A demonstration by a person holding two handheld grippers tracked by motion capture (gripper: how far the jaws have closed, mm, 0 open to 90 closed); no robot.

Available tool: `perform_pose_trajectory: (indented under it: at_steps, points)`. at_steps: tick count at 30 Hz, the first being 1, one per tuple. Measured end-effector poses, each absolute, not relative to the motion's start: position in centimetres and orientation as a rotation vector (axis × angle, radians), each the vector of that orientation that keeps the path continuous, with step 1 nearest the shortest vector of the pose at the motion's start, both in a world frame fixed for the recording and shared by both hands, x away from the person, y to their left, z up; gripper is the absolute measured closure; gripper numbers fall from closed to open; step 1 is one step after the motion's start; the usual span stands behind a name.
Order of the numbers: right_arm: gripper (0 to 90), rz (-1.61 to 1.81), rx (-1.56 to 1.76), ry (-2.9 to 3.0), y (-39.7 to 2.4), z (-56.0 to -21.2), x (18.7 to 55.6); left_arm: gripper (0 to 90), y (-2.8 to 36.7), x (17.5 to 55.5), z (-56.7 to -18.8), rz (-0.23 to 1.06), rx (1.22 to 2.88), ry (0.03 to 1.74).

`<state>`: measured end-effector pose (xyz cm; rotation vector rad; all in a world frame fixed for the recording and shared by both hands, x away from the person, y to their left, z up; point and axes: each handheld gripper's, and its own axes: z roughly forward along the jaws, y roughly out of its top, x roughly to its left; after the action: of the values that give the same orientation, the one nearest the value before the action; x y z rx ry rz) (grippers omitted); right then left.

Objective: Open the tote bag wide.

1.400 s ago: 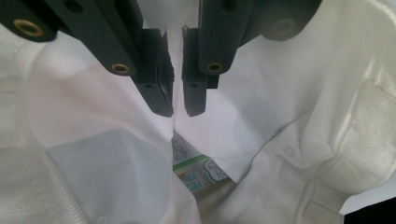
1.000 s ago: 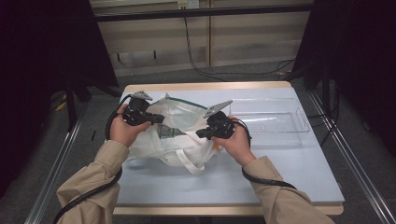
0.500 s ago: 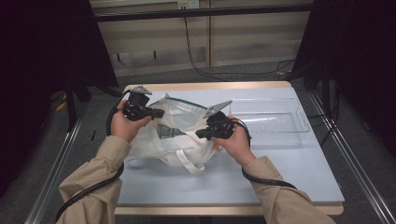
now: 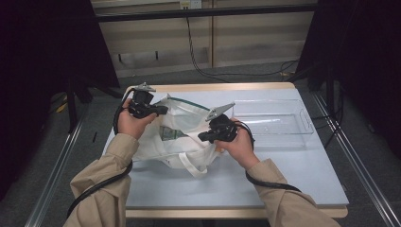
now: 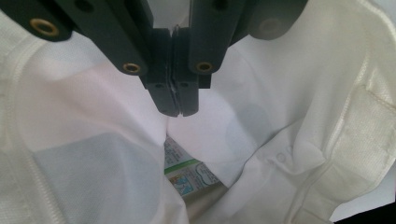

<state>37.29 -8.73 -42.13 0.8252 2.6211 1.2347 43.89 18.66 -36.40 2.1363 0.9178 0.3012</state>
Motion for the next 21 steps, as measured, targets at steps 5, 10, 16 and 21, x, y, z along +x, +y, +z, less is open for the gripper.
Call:
perform_pose_trajectory:
  at_steps: [5, 10, 16, 21]
  points:
    - [88.7, 1.236, 0.813, 2.624, -8.7, -42.2, 37.3, 87.5, 18.6, 44.2, -36.7, 0.311, 2.142, 0.934]
    - [88.7, 1.23, 0.81, 2.634, -8.6, -42.2, 37.1, 88.7, 18.5, 44.6, -36.9, 0.307, 2.159, 0.927]
    - [88.7, 1.22, 0.802, 2.65, -8.5, -42.6, 36.9, 90.0, 18.1, 45.2, -37.6, 0.293, 2.151, 0.954]
    - [88.8, 1.218, 0.796, 2.658, -8.5, -43.0, 36.9, 90.0, 17.8, 45.8, -38.2, 0.287, 2.155, 0.955]
